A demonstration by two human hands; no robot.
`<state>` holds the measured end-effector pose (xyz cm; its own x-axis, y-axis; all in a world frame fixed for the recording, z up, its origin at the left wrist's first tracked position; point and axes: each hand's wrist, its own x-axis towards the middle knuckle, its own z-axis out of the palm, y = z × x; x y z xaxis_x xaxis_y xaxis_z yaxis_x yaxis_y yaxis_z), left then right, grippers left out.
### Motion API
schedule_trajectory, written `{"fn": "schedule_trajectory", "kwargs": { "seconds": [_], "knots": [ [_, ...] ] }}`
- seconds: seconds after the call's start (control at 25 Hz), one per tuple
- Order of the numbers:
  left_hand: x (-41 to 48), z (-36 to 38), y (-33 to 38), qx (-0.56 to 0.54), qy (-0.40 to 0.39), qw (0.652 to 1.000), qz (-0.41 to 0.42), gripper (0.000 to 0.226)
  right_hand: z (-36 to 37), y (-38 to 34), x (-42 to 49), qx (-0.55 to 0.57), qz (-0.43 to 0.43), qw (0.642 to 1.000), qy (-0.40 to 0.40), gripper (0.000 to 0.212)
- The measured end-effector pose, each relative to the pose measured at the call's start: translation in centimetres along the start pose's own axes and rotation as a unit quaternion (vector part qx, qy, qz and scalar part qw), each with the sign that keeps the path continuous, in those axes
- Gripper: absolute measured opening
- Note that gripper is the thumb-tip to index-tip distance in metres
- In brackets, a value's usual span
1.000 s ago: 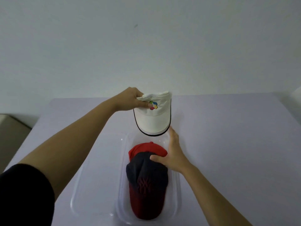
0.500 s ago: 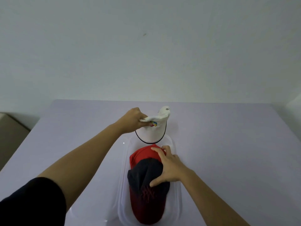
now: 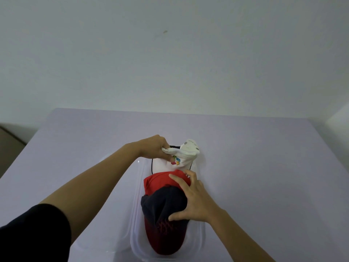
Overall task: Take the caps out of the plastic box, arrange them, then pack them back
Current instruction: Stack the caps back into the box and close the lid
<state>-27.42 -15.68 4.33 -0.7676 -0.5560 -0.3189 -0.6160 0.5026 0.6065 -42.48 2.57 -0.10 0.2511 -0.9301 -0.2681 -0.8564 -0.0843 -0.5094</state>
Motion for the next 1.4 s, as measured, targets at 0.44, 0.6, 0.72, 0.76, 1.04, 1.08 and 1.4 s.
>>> {"fn": "schedule_trajectory", "kwargs": {
  "seconds": [0.44, 0.6, 0.72, 0.76, 1.04, 1.08, 1.4],
  "knots": [
    [-0.3, 0.2, 2.0, 0.005, -0.067, 0.997, -0.037, 0.035, 0.6, 0.1, -1.2, -0.024, -0.033, 0.999, 0.033, 0.101],
    [-1.0, 0.5, 2.2, -0.01, -0.084, 0.996, -0.023, 0.035, 1.8, 0.5, -1.5, -0.026, -0.051, 0.995, 0.087, 0.098],
    [-0.7, 0.5, 2.0, -0.023, -0.095, 0.995, -0.034, 0.04, 2.3, 0.7, -1.5, -0.032, -0.052, 0.993, 0.104, 0.098],
    [-0.4, 0.6, 1.7, -0.029, -0.1, 0.994, -0.045, 0.04, 2.1, 0.8, -1.4, -0.029, -0.045, 0.995, 0.086, 0.099],
    [1.7, 3.2, -1.5, -0.094, -0.155, 0.972, -0.15, 0.037, 0.4, 0.9, -0.5, -0.036, -0.03, 0.998, 0.03, 0.105],
    [1.7, 3.9, -2.0, -0.119, -0.173, 0.965, -0.157, 0.034, 0.3, 1.0, -0.3, -0.039, -0.03, 0.998, 0.028, 0.106],
    [2.2, 4.8, -4.3, -0.093, -0.061, 0.986, -0.127, 0.018, -0.2, 2.6, 2.2, -0.023, 0.006, 1.0, -0.016, 0.111]
  ]
}}
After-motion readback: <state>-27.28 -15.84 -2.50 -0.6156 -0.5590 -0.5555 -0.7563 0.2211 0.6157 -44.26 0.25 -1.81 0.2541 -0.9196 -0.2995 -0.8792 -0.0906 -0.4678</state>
